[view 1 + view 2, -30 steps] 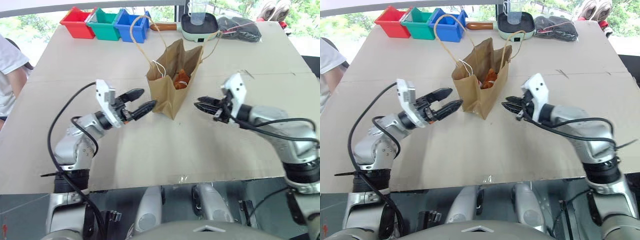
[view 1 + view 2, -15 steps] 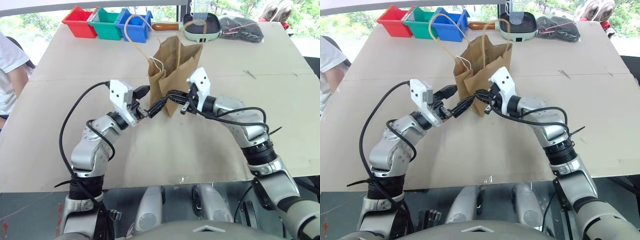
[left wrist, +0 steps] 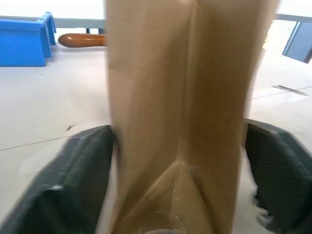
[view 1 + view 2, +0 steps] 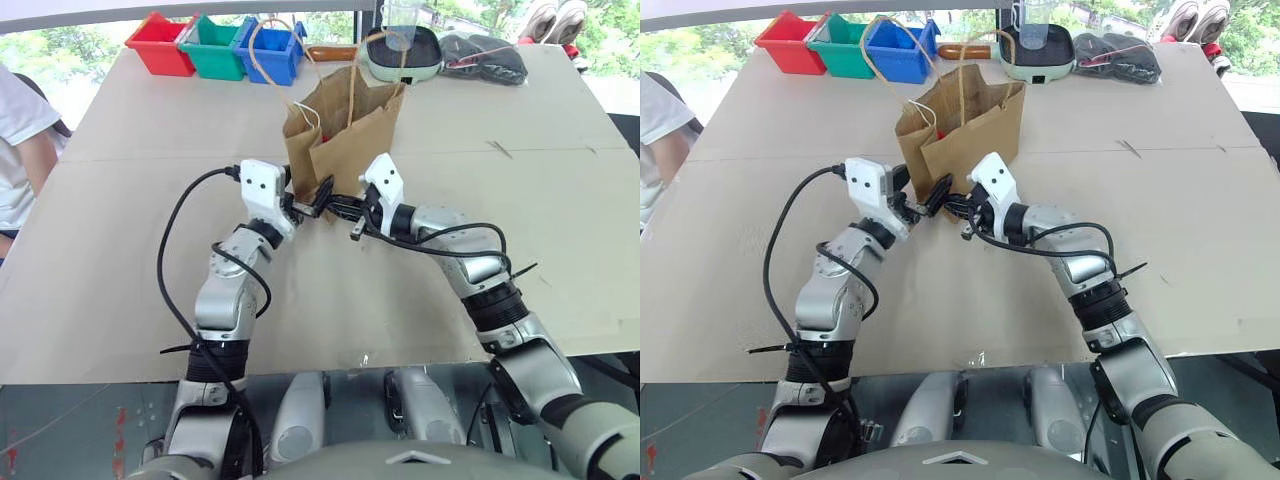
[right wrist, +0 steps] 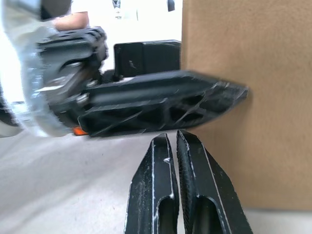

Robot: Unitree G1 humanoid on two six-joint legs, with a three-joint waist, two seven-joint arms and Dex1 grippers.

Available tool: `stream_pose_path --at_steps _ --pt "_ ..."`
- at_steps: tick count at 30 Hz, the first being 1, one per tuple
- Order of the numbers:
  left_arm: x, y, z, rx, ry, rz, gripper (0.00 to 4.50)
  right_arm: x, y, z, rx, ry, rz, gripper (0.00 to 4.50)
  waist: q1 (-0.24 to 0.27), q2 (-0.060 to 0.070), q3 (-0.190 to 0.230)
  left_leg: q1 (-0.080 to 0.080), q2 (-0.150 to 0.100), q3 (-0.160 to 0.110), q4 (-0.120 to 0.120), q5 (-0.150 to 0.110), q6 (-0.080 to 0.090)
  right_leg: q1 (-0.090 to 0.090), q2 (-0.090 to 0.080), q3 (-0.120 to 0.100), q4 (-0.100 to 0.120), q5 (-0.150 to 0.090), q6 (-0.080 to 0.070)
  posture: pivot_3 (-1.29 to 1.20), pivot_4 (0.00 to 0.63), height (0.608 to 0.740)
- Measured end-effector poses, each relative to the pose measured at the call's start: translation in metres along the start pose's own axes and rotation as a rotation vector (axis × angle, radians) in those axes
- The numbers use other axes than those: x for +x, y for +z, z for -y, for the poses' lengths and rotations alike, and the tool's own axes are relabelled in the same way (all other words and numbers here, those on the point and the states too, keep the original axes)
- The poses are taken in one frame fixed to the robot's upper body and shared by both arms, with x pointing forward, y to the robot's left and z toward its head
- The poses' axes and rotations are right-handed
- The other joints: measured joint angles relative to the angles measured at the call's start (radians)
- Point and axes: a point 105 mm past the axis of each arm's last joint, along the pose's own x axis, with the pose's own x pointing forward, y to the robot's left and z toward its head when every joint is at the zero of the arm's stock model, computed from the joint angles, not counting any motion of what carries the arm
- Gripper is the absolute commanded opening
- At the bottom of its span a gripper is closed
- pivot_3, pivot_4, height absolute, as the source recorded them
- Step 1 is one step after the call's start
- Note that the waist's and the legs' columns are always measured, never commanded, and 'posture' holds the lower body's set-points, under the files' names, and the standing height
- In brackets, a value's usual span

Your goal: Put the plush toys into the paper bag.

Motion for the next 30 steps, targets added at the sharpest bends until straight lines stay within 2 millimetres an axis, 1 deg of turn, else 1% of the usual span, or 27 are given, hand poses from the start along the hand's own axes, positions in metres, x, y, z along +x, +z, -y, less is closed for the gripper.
stream_pose_path --at_steps 1,2,3,4,5,7,8,9,10,11,12,13,14,16,18,19,22,23,25,27,29,30 --pt "0.001 0.0 0.001 0.003 -0.013 0.006 2.36 -0.007 0.0 -0.002 -0.031 -0.002 0.001 0.24 0.002 0.0 0.0 0.0 0.0 0.0 0.0 0.0 0.0 0.0 0.0 0.0 0.0 0.0 0.0 0.0 0.15 0.74" --pt "0.001 -0.001 0.001 0.006 -0.026 0.01 1.77 -0.014 -0.001 -0.005 -0.057 -0.002 0.001 0.63 0.003 0.0 0.0 0.0 0.0 0.0 0.0 0.0 0.0 0.0 0.0 0.0 0.0 0.0 0.0 0.0 0.15 0.74" --pt "0.001 -0.001 0.0 0.011 -0.036 0.011 1.3 -0.019 0.0 -0.007 -0.071 -0.001 0.004 1.0 0.003 0.0 0.0 0.0 0.0 0.0 0.0 0.0 0.0 0.0 0.0 0.0 0.0 0.0 0.0 0.0 0.15 0.74" --pt "0.002 -0.001 0.0 0.016 -0.054 0.014 1.04 -0.024 0.001 -0.009 -0.081 -0.003 0.011 1.24 0.004 0.0 0.0 0.0 0.0 0.0 0.0 0.0 0.0 0.0 0.0 0.0 0.0 0.0 0.0 0.0 0.15 0.74" --pt "0.002 0.0 -0.003 0.028 -0.068 0.017 0.54 -0.031 0.005 -0.012 -0.098 0.001 0.024 1.73 0.003 0.0 0.0 0.0 0.0 0.0 0.0 0.0 0.0 0.0 0.0 0.0 0.0 0.0 0.0 0.0 0.15 0.74" --pt "0.002 0.004 -0.005 0.047 -0.118 0.027 0.06 -0.045 0.01 -0.016 -0.129 -0.005 0.037 2.32 0.003 0.0 0.0 0.0 0.0 0.0 0.0 0.0 0.0 0.0 0.0 0.0 0.0 0.0 0.0 0.0 0.15 0.74" --pt "0.001 0.008 -0.008 0.059 -0.156 0.039 0.0 -0.057 0.014 -0.016 -0.156 -0.017 0.046 2.88 0.002 0.0 0.0 0.0 0.0 0.0 0.0 0.0 0.0 0.0 0.0 0.0 0.0 0.0 0.0 0.0 0.15 0.74" --pt "-0.001 0.011 -0.011 0.063 -0.177 0.047 0.0 -0.064 0.018 -0.015 -0.172 -0.031 0.053 3.34 0.001 0.0 0.0 0.0 0.0 0.0 0.0 0.0 0.0 0.0 0.0 0.0 0.0 0.0 0.0 0.0 0.15 0.74" --pt "-0.001 0.013 -0.011 0.064 -0.212 0.049 0.0 -0.071 0.02 -0.015 -0.187 -0.047 0.059 3.64 0.001 0.0 0.0 0.0 0.0 0.0 0.0 0.0 0.0 0.0 0.0 0.0 0.0 0.0 0.0 0.0 0.15 0.74" --pt "-0.003 0.015 -0.012 0.067 -0.243 0.05 0.0 -0.077 0.023 -0.014 -0.202 -0.061 0.061 3.64 0.002 0.0 0.0 0.0 0.0 0.0 0.0 0.0 0.0 0.0 0.0 0.0 0.0 0.0 0.0 0.0 0.15 0.74" --pt "-0.002 0.018 -0.01 0.06 -0.306 0.05 0.0 -0.088 0.024 -0.014 -0.229 -0.078 0.053 3.64 0.005 0.0 0.0 -0.001 0.0 -0.001 0.0 0.0 0.0 0.0 0.0 -0.001 0.0 0.0 0.0 0.0 0.15 0.74" --pt "-0.006 0.025 -0.015 0.072 -0.395 0.041 0.0 -0.108 0.019 -0.013 -0.27 -0.104 0.009 3.64 0.011 -0.001 0.0 -0.001 0.0 -0.001 0.001 0.0 0.0 0.0 0.001 -0.002 -0.001 0.0 0.0 0.0 0.15 0.74" --pt "-0.009 0.03 -0.02 0.082 -0.44 0.039 0.0 -0.119 0.016 -0.011 -0.284 -0.122 -0.018 3.64 0.012 -0.001 0.0 -0.001 0.0 -0.001 0.001 0.0 0.0 0.0 0.001 -0.002 -0.001 0.0 0.0 0.0 0.15 0.74" --pt "-0.016 0.041 -0.03 0.107 -0.55 0.027 0.0 -0.14 0.01 -0.009 -0.294 -0.153 -0.066 3.64 0.014 0.0 0.0 -0.001 0.0 0.0 0.001 0.0 0.0 0.0 0.001 -0.001 -0.001 0.0 0.0 0.0 0.15 0.74" --pt "-0.021 0.049 -0.037 0.116 -0.675 0.004 0.0 -0.159 0.009 -0.011 -0.293 -0.169 -0.09 3.64 0.014 0.0 0.0 0.0 0.0 0.0 0.001 0.0 0.0 0.001 0.001 -0.001 -0.001 0.0 0.0 0.0 0.15 0.74" --pt "-0.023 0.05 -0.039 0.116 -0.725 -0.002 0.0 -0.165 0.011 -0.012 -0.295 -0.177 -0.098 3.64 0.013 0.0 0.0 0.002 0.0 0.001 0.001 0.0 0.0 0.002 0.001 0.0 -0.001 0.0 0.0 0.0 0.15 0.74" --pt "-0.028 0.044 -0.039 0.089 -0.83 -0.021 0.0 -0.177 0.014 -0.012 -0.293 -0.202 -0.108 3.64 0.012 0.0 0.0 0.002 0.0 0.001 0.001 0.0 0.0 0.003 0.001 0.0 -0.001 0.0 0.0 0.0 0.15 0.74" --pt "-0.03 0.039 -0.037 0.077 -0.888 -0.04 0.0 -0.184 0.014 -0.013 -0.285 -0.217 -0.12 3.64 0.013 -0.001 0.0 0.002 0.0 0.001 0.001 0.0 0.0 0.003 0.002 0.0 -0.001 0.0 0.0 0.0 0.15 0.74" --pt "-0.034 0.032 -0.036 0.071 -0.943 -0.065 0.0 -0.192 0.014 -0.013 -0.276 -0.237 -0.135 3.64 0.014 -0.001 0.0 0.002 0.0 0.001 0.001 0.0 0.0 0.003 0.001 0.0 -0.001 0.0 0.0 0.0 0.15 0.74" --pt "-0.038 0.018 -0.034 0.065 -0.979 -0.114 0.0 -0.199 0.014 -0.018 -0.255 -0.25 -0.133 3.64 0.014 -0.001 0.0 0.002 0.0 0.001 0.001 0.0 0.0 0.002 0.001 0.001 -0.001 0.0 0.0 0.0 0.15 0.74" --pt "-0.037 0.013 -0.033 0.057 -0.992 -0.124 0.0 -0.2 0.013 -0.022 -0.242 -0.247 -0.133 3.64 0.014 -0.001 0.0 0.002 0.0 0.001 0.001 0.0 0.0 0.002 0.002 0.001 0.0 0.0 0.0 0.0 0.15 0.74" --pt "-0.036 0.012 -0.033 0.059 -0.994 -0.122 0.33 -0.202 0.012 -0.023 -0.237 -0.25 -0.136 3.68 0.014 -0.001 0.0 0.002 0.0 0.001 0.002 0.0 0.0 0.003 0.002 0.001 0.0 0.0 0.0 0.0 0.15 0.74"
